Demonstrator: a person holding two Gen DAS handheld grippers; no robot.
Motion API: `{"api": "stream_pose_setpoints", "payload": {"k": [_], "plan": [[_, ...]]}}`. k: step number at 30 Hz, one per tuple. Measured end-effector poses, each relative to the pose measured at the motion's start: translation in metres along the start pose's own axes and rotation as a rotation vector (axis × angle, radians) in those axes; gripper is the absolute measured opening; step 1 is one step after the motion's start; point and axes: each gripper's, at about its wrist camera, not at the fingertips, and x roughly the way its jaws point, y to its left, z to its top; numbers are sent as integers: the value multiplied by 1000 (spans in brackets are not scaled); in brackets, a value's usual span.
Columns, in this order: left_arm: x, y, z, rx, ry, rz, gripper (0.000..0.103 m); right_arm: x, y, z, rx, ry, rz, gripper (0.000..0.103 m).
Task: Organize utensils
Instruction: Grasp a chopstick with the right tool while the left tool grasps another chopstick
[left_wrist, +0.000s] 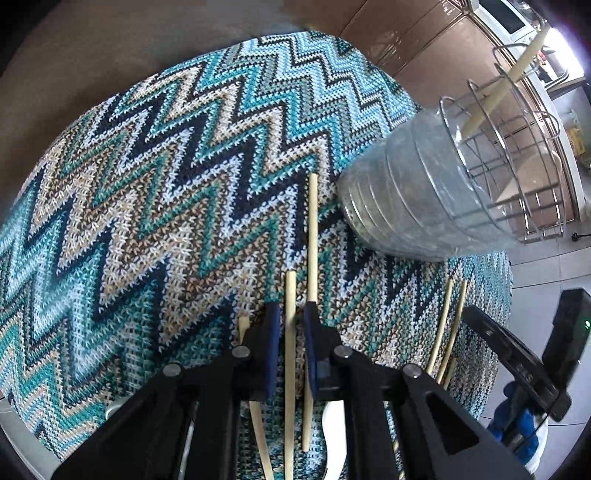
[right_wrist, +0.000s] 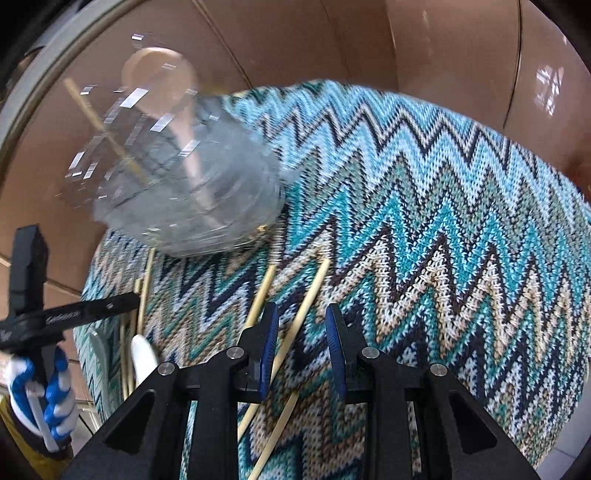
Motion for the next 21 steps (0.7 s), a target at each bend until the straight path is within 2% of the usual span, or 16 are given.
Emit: {"api": "stream_pose_setpoints", "payload": {"k": [5, 9, 15, 18, 21], "plan": [[4, 8, 4, -14, 10, -17, 7, 11, -3, 8, 26, 26, -5, 19], [5, 14, 5, -10, 10, -18, 7, 15, 5, 11, 18, 35, -31, 18], [10, 3, 3, -4, 5, 17, 7, 39, 37, 24, -6, 49, -79, 18], [9, -2, -2, -21, -15, 17, 5, 46, 48, 25, 2, 35, -92, 9], [-5, -3, -10, -26, -82, -16, 5, 43, 53, 21, 44, -2, -37, 7]]}}
